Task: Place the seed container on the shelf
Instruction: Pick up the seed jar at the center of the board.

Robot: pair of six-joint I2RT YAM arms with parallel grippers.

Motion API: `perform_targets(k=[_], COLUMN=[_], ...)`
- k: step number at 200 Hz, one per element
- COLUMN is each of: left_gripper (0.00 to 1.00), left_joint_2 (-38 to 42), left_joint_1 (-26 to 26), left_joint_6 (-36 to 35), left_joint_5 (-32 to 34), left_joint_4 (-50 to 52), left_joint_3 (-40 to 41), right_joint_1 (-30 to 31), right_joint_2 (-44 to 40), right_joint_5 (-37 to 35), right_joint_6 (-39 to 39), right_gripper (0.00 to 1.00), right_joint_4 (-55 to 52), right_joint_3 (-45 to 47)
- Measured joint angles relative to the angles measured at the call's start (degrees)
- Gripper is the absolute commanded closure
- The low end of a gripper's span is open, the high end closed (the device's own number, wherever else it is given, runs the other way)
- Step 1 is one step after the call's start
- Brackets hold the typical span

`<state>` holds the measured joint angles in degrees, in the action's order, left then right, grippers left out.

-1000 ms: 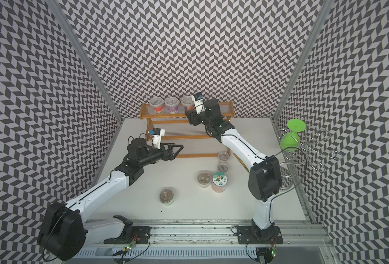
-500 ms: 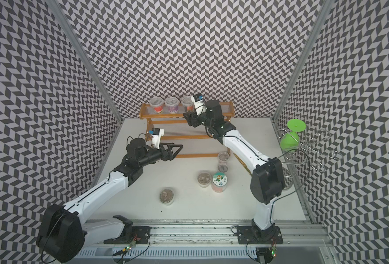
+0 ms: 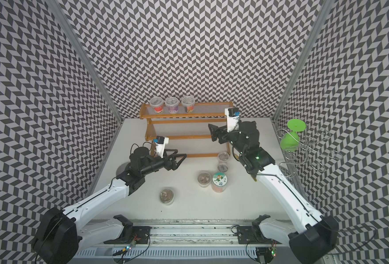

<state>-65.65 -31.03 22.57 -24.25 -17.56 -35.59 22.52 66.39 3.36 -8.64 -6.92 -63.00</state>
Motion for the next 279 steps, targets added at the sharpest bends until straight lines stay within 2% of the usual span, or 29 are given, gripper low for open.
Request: perform_targets(k=[28, 74, 115, 208, 233, 250, 279], left_gripper=[0.02, 0.00, 0.00, 0.00, 0.00, 0.00, 0.00], left_joint_2=[-0.63, -4.17, -4.59, -4.42, -4.42, -4.42, -4.42], left_joint_1=[-6.05, -12.41, -12.79, -12.79, -12.79, -12.79, -12.79], left_joint_6=[-3.91, -8.72, -9.25, -10.73, -10.97, -11.04, -11.17], left_joint_5=[2.91, 6.71, 9.70, 13.20, 13.35, 13.49, 13.55], left_joint_4=[-2.93, -4.46, -4.39, -3.61, -3.32, -3.30, -2.89], left_joint_3=[2.75, 2.82, 2.82, 2.82, 2.82, 2.82, 2.80], right_joint_1=[-3.61, -3.85, -3.82, 0.33, 1.44, 1.81, 1.86], right_joint_2=[0.33, 2.71, 5.53, 13.99, 15.96, 17.20, 18.40], right_joint_5=[-1.25, 0.57, 2.47, 1.11, 0.50, -0.09, -2.01], right_joint_6=[-4.04, -9.84, -12.09, -12.11, -12.17, -12.26, -12.22], right_gripper=[0.07, 0.09, 0.06, 0.02, 0.03, 0.11, 0.11], right_joint_4=[-6.03, -15.28, -18.03, -21.22, -21.20, -21.14, -21.46], right_joint_3=[6.19, 12.52, 17.20, 14.45, 13.86, 13.73, 13.64])
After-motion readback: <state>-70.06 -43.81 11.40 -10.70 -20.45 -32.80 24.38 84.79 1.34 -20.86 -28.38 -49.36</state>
